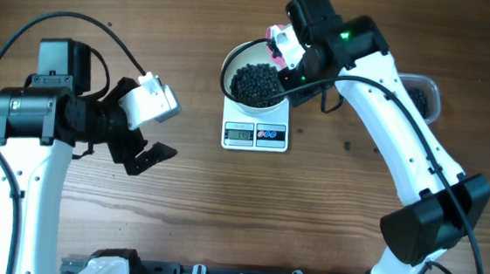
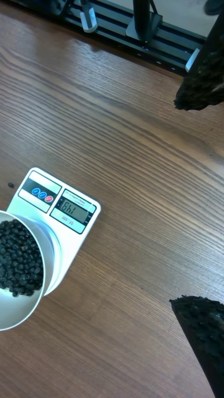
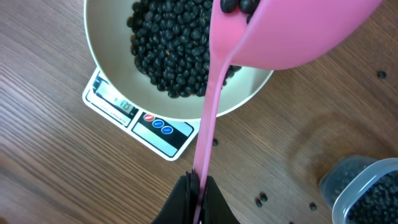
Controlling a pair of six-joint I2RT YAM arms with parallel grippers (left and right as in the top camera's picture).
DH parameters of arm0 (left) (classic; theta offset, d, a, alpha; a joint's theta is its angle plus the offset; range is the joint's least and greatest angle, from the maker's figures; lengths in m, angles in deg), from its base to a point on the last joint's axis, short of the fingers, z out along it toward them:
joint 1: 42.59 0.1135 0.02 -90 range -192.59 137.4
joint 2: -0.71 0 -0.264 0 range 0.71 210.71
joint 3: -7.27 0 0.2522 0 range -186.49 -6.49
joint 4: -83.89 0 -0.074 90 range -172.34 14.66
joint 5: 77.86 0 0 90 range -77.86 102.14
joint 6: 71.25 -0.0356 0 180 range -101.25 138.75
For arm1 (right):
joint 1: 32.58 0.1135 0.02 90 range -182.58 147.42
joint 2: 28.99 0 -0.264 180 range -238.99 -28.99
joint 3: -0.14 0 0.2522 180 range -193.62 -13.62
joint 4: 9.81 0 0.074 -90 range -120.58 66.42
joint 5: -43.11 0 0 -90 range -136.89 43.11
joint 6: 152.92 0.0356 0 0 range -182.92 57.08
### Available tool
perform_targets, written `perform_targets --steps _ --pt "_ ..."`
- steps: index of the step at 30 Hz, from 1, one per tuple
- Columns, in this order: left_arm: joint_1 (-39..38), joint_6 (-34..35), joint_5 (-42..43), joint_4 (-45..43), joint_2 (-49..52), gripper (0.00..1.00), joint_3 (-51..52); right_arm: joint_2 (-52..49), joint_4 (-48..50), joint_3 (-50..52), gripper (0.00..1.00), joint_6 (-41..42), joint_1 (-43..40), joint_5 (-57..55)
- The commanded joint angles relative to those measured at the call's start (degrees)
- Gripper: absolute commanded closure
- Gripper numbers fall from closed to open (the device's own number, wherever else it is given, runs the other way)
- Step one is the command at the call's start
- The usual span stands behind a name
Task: Scoop item into bowl and weigh 150g on scale
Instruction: 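Tilt the pink scoop slightly to trickle beans into the bowl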
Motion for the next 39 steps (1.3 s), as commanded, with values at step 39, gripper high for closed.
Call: perform_targets --steps 39 --pt "0.24 -1.16 1.27 0.02 -0.57 0.00 -1.11 1.84 -2.32 -2.47 0.96 5.22 3.91 -4.24"
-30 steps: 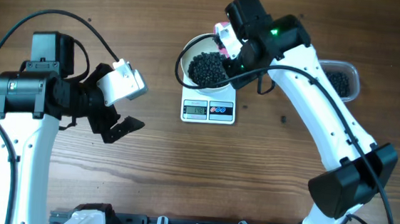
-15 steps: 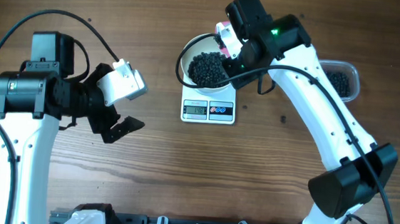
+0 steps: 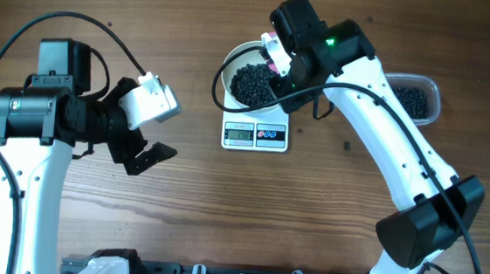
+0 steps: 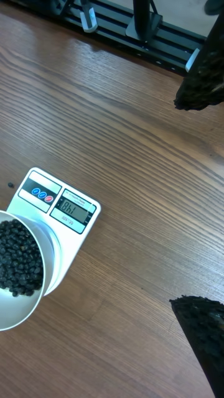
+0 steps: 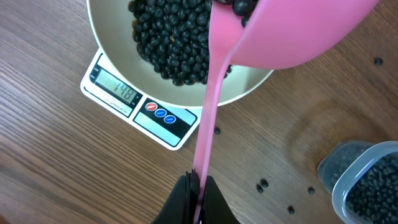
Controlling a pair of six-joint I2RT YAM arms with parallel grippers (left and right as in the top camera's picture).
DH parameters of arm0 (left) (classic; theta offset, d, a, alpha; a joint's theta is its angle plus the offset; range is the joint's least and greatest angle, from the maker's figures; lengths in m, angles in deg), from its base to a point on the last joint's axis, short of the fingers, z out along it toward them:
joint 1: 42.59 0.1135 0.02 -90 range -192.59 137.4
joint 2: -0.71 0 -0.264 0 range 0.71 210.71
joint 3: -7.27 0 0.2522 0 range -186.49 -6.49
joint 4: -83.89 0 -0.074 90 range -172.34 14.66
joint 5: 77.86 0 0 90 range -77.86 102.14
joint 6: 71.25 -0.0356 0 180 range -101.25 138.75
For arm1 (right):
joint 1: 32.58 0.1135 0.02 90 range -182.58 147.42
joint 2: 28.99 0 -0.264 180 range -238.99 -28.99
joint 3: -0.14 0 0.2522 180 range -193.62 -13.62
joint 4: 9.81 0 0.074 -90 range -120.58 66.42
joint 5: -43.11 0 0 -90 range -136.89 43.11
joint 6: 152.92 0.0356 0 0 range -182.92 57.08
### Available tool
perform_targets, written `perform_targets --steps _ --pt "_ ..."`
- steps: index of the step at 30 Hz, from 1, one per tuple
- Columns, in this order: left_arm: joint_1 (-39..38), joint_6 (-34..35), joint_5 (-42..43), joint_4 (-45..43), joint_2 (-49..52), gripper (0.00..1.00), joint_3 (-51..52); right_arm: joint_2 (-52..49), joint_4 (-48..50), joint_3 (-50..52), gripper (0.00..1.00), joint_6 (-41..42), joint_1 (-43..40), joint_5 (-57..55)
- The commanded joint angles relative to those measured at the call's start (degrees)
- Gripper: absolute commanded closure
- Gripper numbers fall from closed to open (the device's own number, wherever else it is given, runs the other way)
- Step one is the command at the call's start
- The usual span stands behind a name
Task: Scoop item into bowl and weigh 150g on scale
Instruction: 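Tilt the pink scoop slightly to trickle beans into the bowl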
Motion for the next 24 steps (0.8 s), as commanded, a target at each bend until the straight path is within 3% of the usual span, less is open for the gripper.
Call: perform_targets --steps 1,5,24 --pt "0.24 -1.16 1.27 0.02 -0.57 0.00 -1.11 1.84 0.33 -1.79 0.96 2.21 0.50 -0.90" --pt "0.24 -1.14 1.27 0.02 -0.57 0.00 -1.11 1.49 0.92 -1.81 0.96 5.38 0.50 -0.98" --pt "0.24 -1.16 1.27 0.02 -0.57 0.00 -1.11 1.44 0.09 -2.73 0.96 1.66 2.05 -3.06"
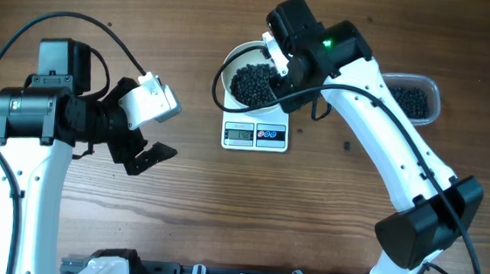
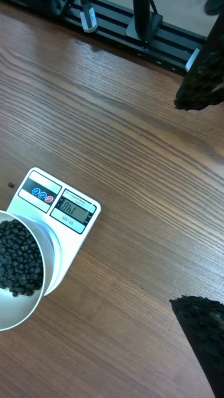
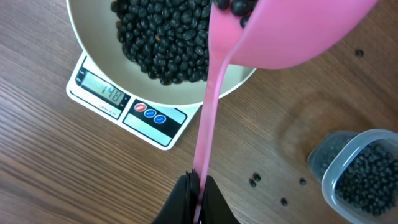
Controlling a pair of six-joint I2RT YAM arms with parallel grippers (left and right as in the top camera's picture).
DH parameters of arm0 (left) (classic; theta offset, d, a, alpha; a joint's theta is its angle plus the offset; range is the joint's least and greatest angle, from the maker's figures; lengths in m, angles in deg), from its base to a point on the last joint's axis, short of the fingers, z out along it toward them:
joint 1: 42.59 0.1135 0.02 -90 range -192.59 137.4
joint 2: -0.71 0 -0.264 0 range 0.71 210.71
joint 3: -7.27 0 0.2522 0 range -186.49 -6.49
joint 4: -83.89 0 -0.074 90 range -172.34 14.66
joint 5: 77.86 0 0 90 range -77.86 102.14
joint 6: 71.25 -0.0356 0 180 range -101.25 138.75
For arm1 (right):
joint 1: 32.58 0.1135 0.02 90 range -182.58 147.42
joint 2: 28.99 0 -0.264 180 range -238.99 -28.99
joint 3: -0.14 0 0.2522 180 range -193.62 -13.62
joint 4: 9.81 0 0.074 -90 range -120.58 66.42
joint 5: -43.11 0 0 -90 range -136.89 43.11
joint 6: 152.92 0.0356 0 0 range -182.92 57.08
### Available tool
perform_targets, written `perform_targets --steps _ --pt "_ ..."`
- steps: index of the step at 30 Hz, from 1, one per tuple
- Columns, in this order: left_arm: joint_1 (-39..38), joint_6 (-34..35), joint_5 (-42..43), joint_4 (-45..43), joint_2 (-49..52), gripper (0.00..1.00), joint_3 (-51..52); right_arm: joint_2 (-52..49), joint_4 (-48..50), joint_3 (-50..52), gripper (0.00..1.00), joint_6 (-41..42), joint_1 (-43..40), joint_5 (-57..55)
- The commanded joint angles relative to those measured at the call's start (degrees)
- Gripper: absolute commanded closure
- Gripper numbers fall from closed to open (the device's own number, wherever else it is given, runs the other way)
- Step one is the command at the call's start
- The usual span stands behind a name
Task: Scoop item into bowl and weigh 150g on scale
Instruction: 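Tilt the pink scoop slightly to trickle beans into the bowl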
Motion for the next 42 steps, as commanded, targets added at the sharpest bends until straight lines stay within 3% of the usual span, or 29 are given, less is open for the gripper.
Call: perform_targets --steps 1,9,18,35,39,42 --pt "0.24 -1.14 1.27 0.02 -0.57 0.00 -1.11 1.51 0.79 -2.56 0.96 -0.50 1.25 0.48" --pt "0.24 -1.16 1.27 0.02 -0.57 0.00 -1.11 0.96 0.48 -1.36 0.96 -3.50 0.81 -5.57" --pt "0.24 -1.14 1.27 0.02 -0.57 0.00 -1.11 0.76 1.49 1.20 0.96 -3.26 0.31 1.49" --pt "0.24 -1.14 1.27 0.02 -0.57 0.00 -1.11 0.98 0.07 -0.26 0.95 -2.38 0.26 0.20" --pt "0.24 -1.16 1.27 0.02 -0.57 0.00 -1.11 0.92 -0.07 0.00 0.96 -3.32 0.33 -6.64" --pt "0.24 -1.16 1.27 0.02 -0.57 0.00 -1.11 1.14 0.00 -0.26 0.96 -3.34 0.17 -2.27"
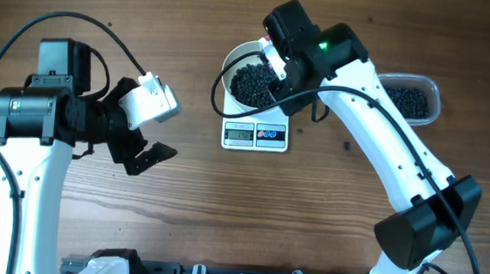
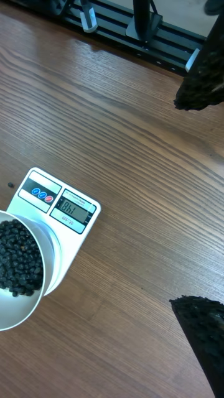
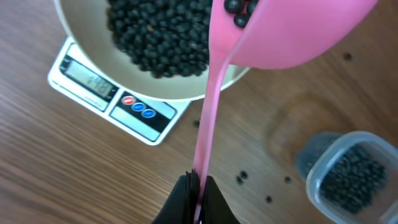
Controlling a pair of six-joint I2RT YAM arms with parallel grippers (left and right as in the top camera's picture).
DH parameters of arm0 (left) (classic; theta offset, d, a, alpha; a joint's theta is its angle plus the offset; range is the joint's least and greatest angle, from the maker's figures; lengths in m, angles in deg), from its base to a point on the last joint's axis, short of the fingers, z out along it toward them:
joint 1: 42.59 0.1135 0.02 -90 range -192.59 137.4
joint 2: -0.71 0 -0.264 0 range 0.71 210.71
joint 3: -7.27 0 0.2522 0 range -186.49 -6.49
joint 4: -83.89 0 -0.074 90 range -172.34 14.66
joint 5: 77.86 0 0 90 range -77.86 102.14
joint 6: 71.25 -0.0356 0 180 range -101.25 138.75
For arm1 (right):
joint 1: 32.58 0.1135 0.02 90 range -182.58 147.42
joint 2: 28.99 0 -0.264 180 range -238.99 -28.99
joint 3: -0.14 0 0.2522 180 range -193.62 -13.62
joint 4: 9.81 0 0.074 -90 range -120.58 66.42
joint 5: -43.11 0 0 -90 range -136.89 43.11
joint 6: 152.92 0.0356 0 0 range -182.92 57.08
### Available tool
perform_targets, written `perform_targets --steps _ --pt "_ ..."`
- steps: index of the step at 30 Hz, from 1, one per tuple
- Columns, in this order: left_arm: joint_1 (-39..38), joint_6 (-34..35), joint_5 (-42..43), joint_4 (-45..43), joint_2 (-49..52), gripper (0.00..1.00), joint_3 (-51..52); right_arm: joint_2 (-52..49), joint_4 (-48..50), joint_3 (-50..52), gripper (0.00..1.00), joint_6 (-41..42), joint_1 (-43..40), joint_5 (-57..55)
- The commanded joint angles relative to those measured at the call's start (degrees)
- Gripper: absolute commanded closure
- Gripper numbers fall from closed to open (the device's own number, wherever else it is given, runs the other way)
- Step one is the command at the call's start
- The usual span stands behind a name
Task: Scoop item into bowl and weigh 150g on scale
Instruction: 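Tilt the pink scoop slightly to trickle beans into the bowl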
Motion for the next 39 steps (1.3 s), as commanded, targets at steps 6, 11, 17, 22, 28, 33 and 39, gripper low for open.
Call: perform_targets --steps 6,11,17,22,28,33,39 --pt "0.24 -1.14 1.27 0.02 -0.57 0.00 -1.11 1.14 0.07 -1.14 0.96 -0.74 -0.92 2.62" --pt "0.24 -1.14 1.27 0.02 -0.57 0.00 -1.11 1.14 0.02 -1.14 0.96 -1.01 -0.94 6.27" --pt "0.24 -1.16 1.27 0.02 -0.57 0.00 -1.11 1.14 0.22 -1.14 0.96 -1.18 -0.94 8.63" --pt "0.24 -1.14 1.27 0.02 -0.57 0.00 -1.11 1.14 0.22 -1.14 0.96 -1.14 -0.94 8.63" --pt "0.24 -1.16 1.27 0.02 -0.57 0.00 -1.11 1.14 0.22 -1.14 0.96 -1.14 -0.94 8.63" --pt "0.24 -1.16 1.27 0.02 -0.57 0.00 -1.11 1.14 0.39 -1.14 0.96 -1.16 -0.94 8.63" --pt "0.24 -1.16 1.27 0.02 -0.57 0.00 -1.11 1.14 0.68 -1.14 0.96 -1.18 -0.94 8.63"
